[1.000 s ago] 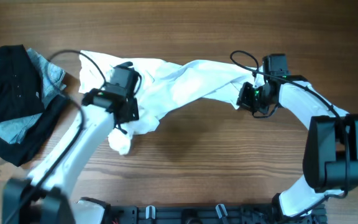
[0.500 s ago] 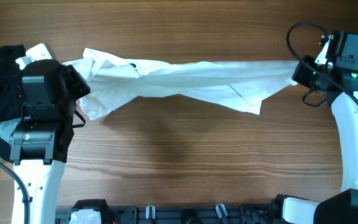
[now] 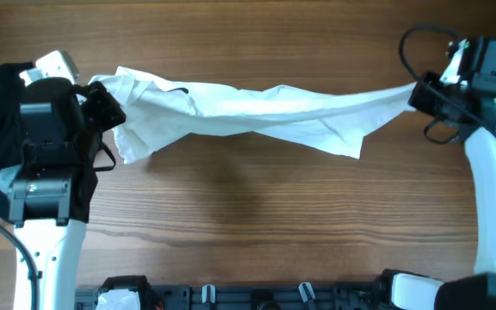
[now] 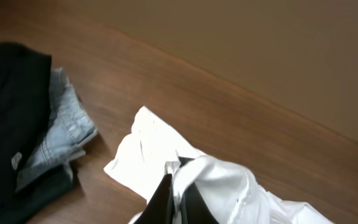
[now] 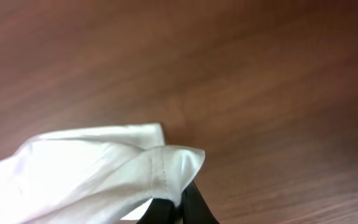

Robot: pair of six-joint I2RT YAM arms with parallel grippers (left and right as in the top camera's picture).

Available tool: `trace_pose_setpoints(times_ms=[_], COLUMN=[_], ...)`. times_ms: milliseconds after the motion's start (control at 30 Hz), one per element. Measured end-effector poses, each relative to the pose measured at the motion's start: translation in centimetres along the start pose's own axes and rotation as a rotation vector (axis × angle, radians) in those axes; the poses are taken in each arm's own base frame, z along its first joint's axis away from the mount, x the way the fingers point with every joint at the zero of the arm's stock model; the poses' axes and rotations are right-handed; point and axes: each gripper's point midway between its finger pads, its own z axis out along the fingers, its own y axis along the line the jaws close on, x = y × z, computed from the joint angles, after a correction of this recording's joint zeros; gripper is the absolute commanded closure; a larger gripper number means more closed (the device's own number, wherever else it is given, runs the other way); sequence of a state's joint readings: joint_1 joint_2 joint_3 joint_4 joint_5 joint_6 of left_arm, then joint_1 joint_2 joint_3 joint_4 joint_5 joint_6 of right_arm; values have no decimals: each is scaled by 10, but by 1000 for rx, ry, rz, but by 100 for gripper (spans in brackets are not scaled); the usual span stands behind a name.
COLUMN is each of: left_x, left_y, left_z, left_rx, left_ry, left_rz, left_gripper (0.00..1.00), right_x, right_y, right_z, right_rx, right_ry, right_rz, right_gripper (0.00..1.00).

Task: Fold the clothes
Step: 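Lift the T-shirt with both grippers and shake it out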

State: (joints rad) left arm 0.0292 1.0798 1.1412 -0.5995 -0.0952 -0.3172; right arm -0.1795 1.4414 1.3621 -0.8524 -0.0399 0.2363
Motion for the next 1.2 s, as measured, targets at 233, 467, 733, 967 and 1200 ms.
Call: trace_pose_setpoints(times_ms=[233, 467, 733, 967, 1200], left_x=[-72, -115, -102, -63, -139], left_y=[-25, -37, -60, -76, -114], left_z=[-67, -126, -75, 96, 142], left_rx=[59, 108, 193, 172, 287], left_ry=[-114, -239, -103, 85, -270], left_rz=[60, 56, 77, 191, 184], left_gripper=[96, 96, 96, 96, 96], right_x=[-84, -102, -111, -136, -236], right_y=[32, 30, 25, 37, 83], right_z=[-162, -255, -172, -21, -47], right_rx=[-114, -104, -32, -69, -317], right_ry=[-394, -626, -431, -250, -650], right_rz=[-67, -80, -108, -102, -21], right_gripper=[96, 96, 96, 96, 96])
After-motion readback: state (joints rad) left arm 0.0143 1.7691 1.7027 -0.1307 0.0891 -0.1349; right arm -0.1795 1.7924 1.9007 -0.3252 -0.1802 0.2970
